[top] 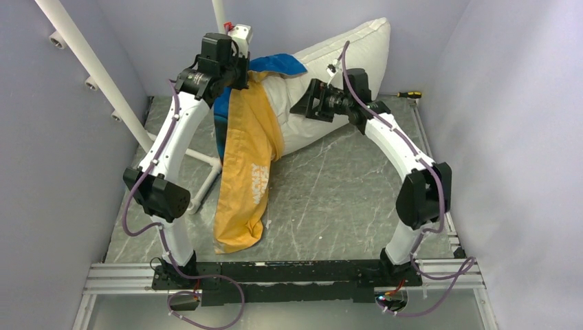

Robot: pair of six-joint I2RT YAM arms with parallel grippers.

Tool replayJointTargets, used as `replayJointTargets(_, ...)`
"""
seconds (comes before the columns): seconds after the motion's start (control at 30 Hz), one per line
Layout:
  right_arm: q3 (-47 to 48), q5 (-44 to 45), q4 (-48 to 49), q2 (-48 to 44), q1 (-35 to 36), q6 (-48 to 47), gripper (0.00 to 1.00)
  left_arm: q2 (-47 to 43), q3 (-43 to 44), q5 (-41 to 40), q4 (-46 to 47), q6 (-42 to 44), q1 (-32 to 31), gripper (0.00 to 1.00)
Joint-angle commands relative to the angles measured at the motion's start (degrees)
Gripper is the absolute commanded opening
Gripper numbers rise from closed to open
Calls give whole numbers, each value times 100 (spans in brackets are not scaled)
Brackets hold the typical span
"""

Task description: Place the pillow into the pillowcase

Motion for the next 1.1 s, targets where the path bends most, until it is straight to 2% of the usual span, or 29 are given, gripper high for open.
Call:
replayJointTargets(0.0, 205, -143, -453, 720, -34, 107, 86, -285, -30, -83, 44, 92, 41, 0)
replayJointTargets(0.1, 427, -568, -5, 1194, 81, 361, 86, -305, -7, -21, 53, 108, 41, 0)
replayJointTargets(0.2, 754, -1072, 758, 1639, 248, 848, 71, -322, 44, 191, 27, 147, 41, 0)
replayJointTargets(0.23, 791, -1221, 1147, 1730, 288, 1104, 58, -335, 56, 267, 19, 160, 36, 0)
replayJointTargets(0.27, 820, -1369, 1559, 1834, 318, 1394, 37, -360, 56, 337, 18, 170, 35, 1)
replayJointTargets(0.33, 821, -1676, 2466, 1968, 325, 1952, 0, -425, 73, 393, 22, 182, 32, 11)
replayJointTargets(0.4, 784, -1590, 2704, 1794, 333, 2023, 0, -510, 141, 338, -2, 189, 32, 36)
replayJointTargets(0.47, 777, -1318, 2375, 1479, 326, 1715, 0, -635, 213, 242, -29, 198, 32, 61)
replayJointTargets(0.5, 764, -1178, 2159, 1269, 326, 1522, 0, -705, 234, 178, -22, 172, 32, 69)
replayJointTargets(0.63, 658, -282, 1234, 300, 323, 914, 0, -1179, 88, 207, 139, 28, 32, 92)
replayJointTargets(0.73, 870, 143, 505, -50, 351, 666, 0, -1444, -34, 616, 122, -254, 24, 92)
replayJointTargets(0.83, 1014, 260, 198, -61, 367, 673, 0, -1530, -168, 931, -30, -570, -109, 88)
replayJointTargets(0.97, 1092, 236, 153, 87, 403, 783, 0, -1419, -305, 649, -470, -726, -585, 84)
replayJointTargets(1.07, 1101, 369, 113, 49, 447, 808, 0, -1282, -442, 122, -842, -1228, -845, 77)
